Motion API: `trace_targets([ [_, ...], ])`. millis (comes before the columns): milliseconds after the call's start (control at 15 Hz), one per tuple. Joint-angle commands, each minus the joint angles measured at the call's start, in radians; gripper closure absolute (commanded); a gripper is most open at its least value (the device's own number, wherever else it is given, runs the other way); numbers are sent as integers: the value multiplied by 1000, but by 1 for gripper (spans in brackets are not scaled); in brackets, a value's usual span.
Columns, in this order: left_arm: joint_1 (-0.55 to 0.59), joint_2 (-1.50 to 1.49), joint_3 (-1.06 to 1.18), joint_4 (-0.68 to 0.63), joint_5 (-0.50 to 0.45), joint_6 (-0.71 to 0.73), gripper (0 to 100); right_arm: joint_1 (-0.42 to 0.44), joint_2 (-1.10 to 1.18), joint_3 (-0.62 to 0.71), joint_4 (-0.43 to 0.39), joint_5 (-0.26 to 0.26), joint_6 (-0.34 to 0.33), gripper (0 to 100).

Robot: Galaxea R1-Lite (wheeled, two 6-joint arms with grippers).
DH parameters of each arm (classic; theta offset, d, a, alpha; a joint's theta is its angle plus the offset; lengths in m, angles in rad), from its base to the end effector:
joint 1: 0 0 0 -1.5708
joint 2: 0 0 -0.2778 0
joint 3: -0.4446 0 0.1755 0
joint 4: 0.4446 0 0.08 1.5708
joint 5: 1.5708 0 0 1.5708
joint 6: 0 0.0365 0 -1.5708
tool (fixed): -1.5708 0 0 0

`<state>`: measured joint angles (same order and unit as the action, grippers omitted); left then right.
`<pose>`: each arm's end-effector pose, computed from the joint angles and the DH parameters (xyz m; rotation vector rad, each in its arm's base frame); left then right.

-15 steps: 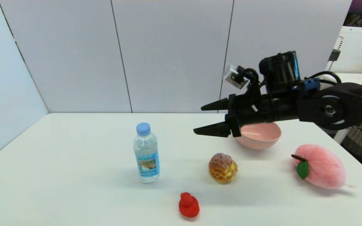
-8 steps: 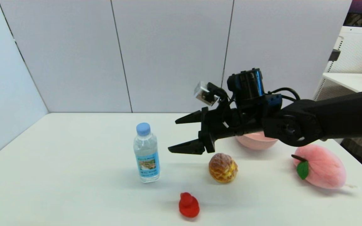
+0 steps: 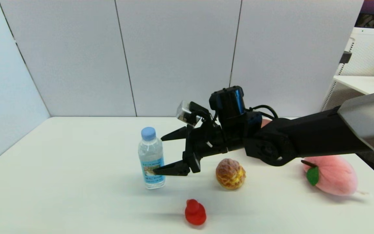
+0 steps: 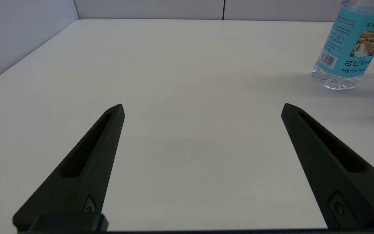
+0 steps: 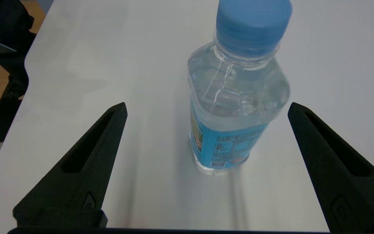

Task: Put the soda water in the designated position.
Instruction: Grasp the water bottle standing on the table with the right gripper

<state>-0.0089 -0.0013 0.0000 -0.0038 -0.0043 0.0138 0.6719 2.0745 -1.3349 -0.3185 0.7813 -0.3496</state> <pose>-0.0030 -0.0001 0.0759 0.0138 -0.0052 -0.0132 0.2960 0.2683 0.1490 -0.2559 0.2044 1.4934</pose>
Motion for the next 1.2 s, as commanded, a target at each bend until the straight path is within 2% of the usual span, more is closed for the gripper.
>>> trace_targets([
  [67, 0, 1, 0, -1, 0, 0, 0, 3, 64, -61, -4, 4, 20, 0],
  [200, 0, 1, 0, -1, 0, 2, 0, 6, 90, -107, -2, 3, 50, 0],
  [600, 0, 1, 0, -1, 0, 0, 0, 25, 142, -173, -1, 1, 87, 0],
  [1000, 0, 1, 0, -1, 0, 0, 0, 48, 144, -185, -2, 1, 161, 0],
  [1200, 0, 1, 0, -1, 0, 0, 0, 52, 148, -190, -2, 1, 165, 0],
])
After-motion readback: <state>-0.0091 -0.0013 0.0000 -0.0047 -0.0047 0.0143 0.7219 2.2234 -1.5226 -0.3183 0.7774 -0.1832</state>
